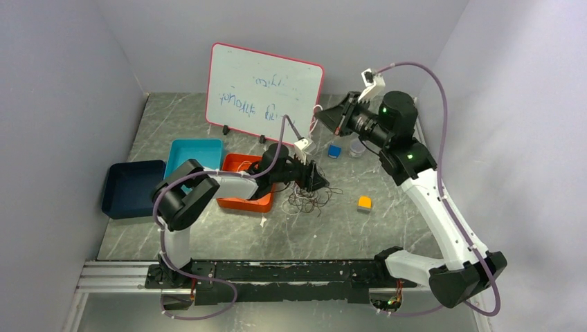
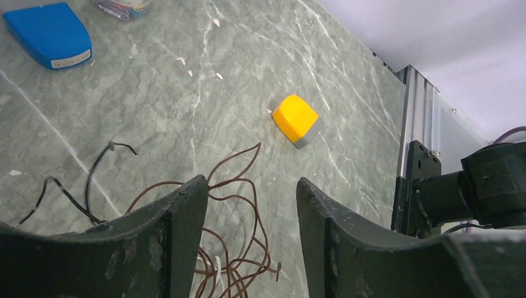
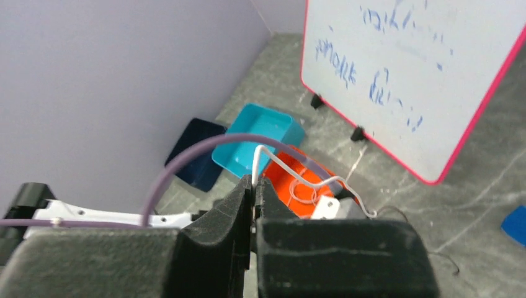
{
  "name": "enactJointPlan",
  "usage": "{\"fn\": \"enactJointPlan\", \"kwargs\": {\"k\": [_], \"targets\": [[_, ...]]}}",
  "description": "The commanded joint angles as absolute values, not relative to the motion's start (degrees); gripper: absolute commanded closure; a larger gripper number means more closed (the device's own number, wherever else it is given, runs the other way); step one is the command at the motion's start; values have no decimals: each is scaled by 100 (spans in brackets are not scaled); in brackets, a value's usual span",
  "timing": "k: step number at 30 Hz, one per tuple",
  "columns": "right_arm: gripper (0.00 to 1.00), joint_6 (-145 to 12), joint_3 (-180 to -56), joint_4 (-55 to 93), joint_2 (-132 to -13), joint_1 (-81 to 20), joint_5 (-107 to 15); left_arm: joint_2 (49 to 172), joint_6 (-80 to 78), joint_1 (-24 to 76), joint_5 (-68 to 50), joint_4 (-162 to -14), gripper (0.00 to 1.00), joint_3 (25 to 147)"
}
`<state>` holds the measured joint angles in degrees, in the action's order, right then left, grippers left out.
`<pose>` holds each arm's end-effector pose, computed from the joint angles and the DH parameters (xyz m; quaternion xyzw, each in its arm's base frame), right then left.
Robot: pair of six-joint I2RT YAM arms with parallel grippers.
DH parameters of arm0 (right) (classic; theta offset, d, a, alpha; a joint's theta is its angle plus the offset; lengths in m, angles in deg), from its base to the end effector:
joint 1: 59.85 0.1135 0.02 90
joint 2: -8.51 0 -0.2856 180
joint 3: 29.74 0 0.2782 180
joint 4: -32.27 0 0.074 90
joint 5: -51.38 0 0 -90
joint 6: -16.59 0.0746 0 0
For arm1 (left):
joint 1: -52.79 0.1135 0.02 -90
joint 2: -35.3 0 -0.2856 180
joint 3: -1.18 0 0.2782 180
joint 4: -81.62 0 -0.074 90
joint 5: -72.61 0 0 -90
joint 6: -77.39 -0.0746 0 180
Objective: Untangle the cables
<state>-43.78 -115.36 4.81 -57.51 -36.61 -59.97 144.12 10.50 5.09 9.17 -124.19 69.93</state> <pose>0.2724 0.1465 0.4482 -0.0802 0.7465 0.4125 0.5159 0.2859 -0.3637 0.1701 0.3014 0.7206 -0.4939 0.3819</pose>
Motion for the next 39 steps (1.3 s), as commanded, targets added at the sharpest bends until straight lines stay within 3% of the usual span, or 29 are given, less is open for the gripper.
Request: {"fn": "enactJointPlan", "kwargs": {"k": [1,39], "targets": [[100,-4614,-12102,365,-5738,-3665,-6110,14544,916,462,828,-12543,41,6907],[100,-6868,-14989,-527,-6145,-3660,-4429,14700,901,409,514,-12320,45,6594]]}}
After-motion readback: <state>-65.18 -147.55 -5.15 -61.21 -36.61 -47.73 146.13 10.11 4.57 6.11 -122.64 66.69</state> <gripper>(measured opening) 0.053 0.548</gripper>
